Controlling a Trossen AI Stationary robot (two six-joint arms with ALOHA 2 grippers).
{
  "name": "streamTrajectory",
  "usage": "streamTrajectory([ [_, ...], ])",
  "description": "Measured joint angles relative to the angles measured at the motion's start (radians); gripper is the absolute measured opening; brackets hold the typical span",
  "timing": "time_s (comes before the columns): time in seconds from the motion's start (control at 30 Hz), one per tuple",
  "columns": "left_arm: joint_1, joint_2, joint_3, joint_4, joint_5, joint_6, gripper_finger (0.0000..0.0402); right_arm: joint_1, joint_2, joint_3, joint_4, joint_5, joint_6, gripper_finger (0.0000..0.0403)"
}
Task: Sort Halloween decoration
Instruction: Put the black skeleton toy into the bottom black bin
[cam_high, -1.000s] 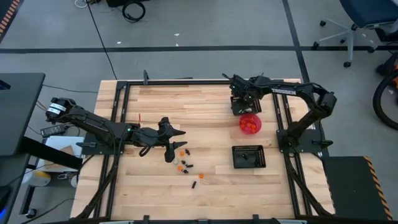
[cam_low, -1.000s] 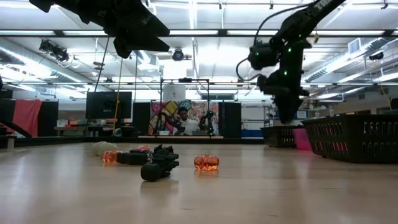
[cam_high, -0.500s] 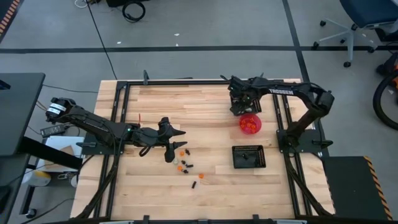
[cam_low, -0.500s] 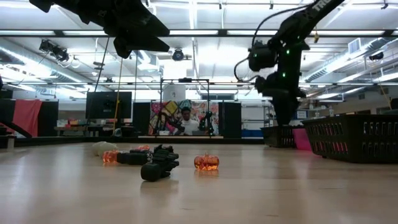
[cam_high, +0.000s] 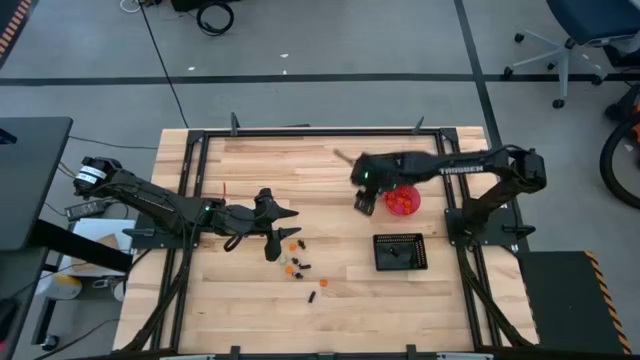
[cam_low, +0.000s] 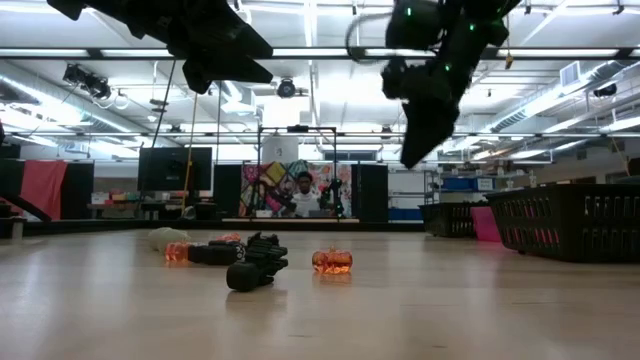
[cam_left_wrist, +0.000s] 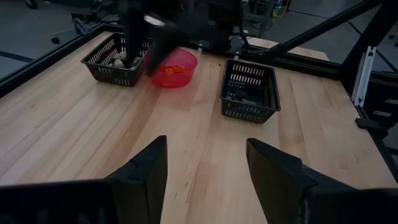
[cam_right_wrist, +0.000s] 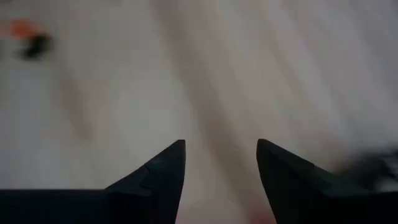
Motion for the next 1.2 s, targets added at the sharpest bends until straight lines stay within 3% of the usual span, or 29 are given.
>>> streamTrajectory([
  [0.27, 0.0, 0.0, -0.001, 0.0, 0.0, 0.0, 0.0192, 0.252, 0.101, 0.0, 0.288, 0.04, -0.005, 0.0201],
  [0.6, 0.0, 0.0, -0.001, 0.002, 0.0, 0.0, 0.0192, 0.419, 0.254, 0.0, 0.586, 0.05, -0.033, 0.0201],
  [0.8, 0.0, 0.0, -0.001, 0.002, 0.0, 0.0, 0.0192, 0.479, 0.352, 0.0, 0.778, 0.05, -0.069, 0.0201],
  [1.2, 0.0, 0.0, -0.001, 0.002, 0.0, 0.0, 0.0192, 0.488, 0.527, 0.041, 0.907, 0.066, -0.069, 0.0201],
])
